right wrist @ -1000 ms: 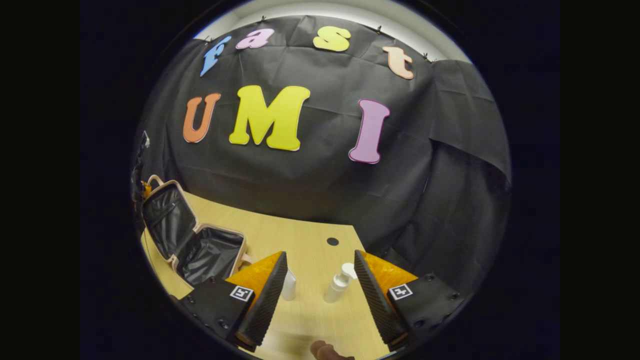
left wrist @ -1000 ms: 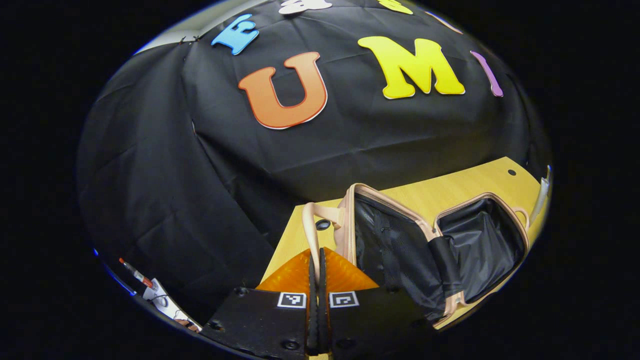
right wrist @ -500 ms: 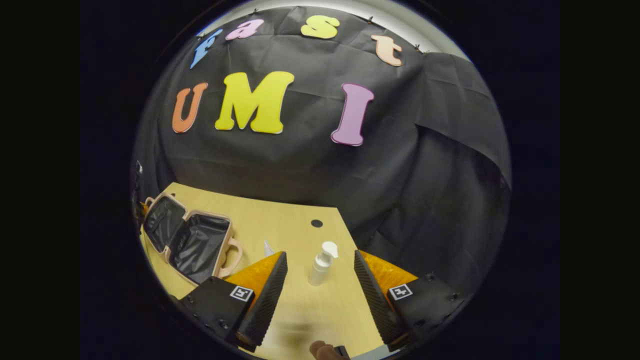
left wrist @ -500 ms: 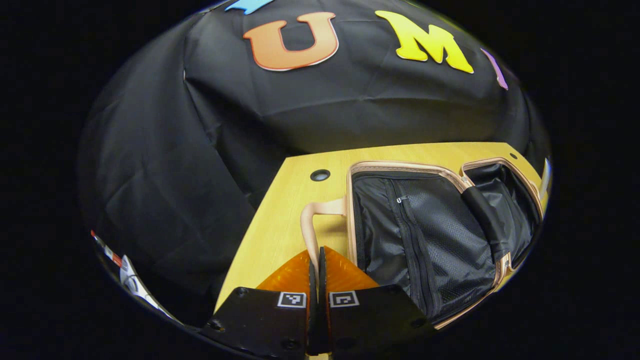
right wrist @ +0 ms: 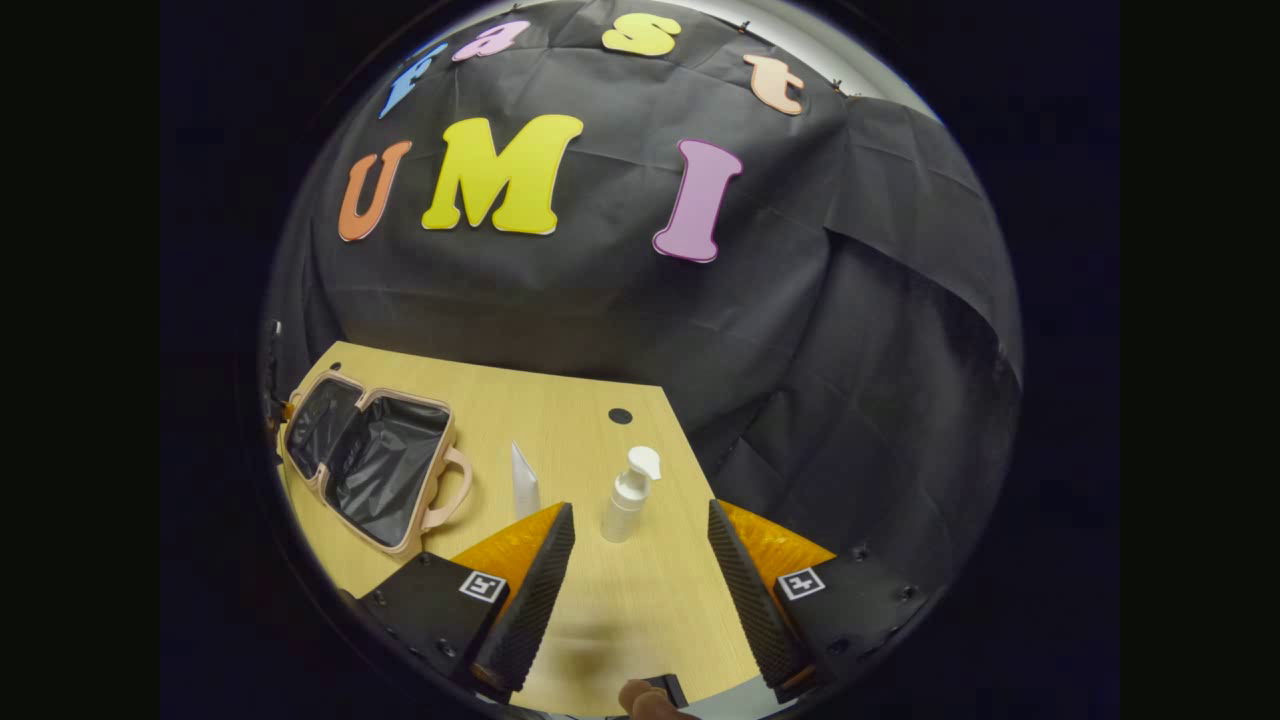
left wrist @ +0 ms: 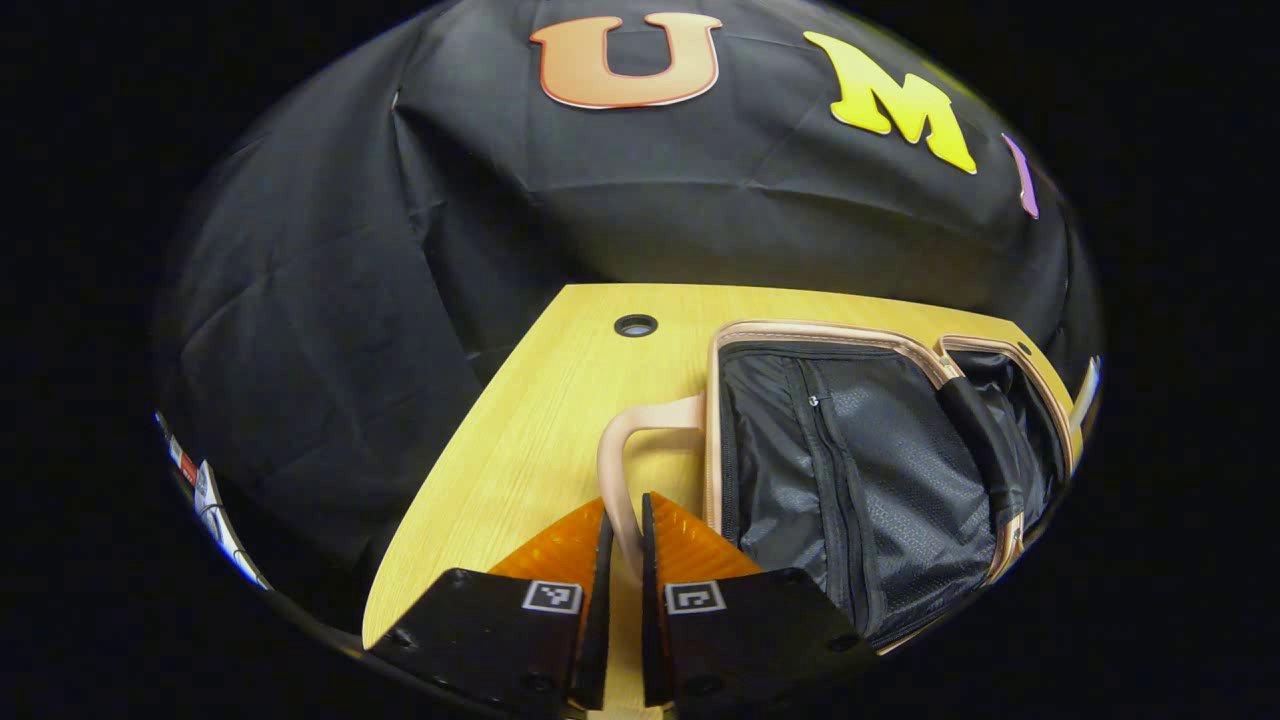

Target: First open the suitcase, pack the skin care products into it, and then close the suitcase.

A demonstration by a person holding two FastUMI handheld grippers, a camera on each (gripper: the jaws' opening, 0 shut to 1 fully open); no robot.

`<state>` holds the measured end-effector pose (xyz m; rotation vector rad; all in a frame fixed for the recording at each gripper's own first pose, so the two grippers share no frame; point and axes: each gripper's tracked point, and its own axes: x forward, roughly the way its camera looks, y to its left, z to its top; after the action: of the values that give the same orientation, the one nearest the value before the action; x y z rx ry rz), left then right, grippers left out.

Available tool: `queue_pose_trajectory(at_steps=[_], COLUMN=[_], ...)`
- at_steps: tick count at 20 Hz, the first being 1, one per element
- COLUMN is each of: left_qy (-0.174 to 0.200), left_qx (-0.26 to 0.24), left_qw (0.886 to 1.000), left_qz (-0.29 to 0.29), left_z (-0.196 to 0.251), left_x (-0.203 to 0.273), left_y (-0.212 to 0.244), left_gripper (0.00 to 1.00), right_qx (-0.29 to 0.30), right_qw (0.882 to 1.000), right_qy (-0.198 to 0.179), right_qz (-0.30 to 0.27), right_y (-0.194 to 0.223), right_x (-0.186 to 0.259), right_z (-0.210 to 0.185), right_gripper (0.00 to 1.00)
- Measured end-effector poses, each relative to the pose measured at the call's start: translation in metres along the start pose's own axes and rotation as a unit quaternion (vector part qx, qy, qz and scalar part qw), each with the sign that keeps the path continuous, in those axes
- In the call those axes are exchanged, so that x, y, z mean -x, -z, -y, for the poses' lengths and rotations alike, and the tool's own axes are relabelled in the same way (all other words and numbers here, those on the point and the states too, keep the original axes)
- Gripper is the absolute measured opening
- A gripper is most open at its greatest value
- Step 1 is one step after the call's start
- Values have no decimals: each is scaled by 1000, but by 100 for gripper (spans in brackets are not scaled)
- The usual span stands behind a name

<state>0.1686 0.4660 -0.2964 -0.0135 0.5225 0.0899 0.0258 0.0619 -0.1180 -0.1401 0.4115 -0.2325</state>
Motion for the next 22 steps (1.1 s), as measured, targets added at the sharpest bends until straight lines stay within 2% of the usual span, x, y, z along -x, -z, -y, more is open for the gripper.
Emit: queue_pose_trajectory(at_steps=[1, 2, 4, 8, 13, 18, 22], left_qy=[-8, -5, -1, 13, 54, 131, 204], left_qx=[3, 8, 15, 8, -10, -33, -59], left_qw=[1000, 1000, 1000, 999, 996, 988, 975], left_qz=[1, 5, 16, 41, 64, 77, 67], left_z=[-3, -3, 1, 22, 104, 229, 344], left_x=[1, 6, 16, 56, 103, 141, 164], left_y=[0, -2, -10, -33, -56, -62, -50], left_gripper=[9, 34, 46, 100, 100, 100, 100], right_qx=[2, 3, 4, 4, -10, -10, -4], right_qw=[1000, 1000, 1000, 1000, 999, 998, 997], right_qy=[1, 0, -4, -17, -41, -61, -73], right_qz=[-1, 0, 1, 8, 15, 17, 14], right_y=[2, 2, 4, 6, 7, 7, 13], right_x=[-1, -2, -3, -7, -22, -43, -58], right_z=[3, 3, 3, 6, 17, 38, 56], right_gripper=[79, 79, 79, 80, 80, 79, 80])
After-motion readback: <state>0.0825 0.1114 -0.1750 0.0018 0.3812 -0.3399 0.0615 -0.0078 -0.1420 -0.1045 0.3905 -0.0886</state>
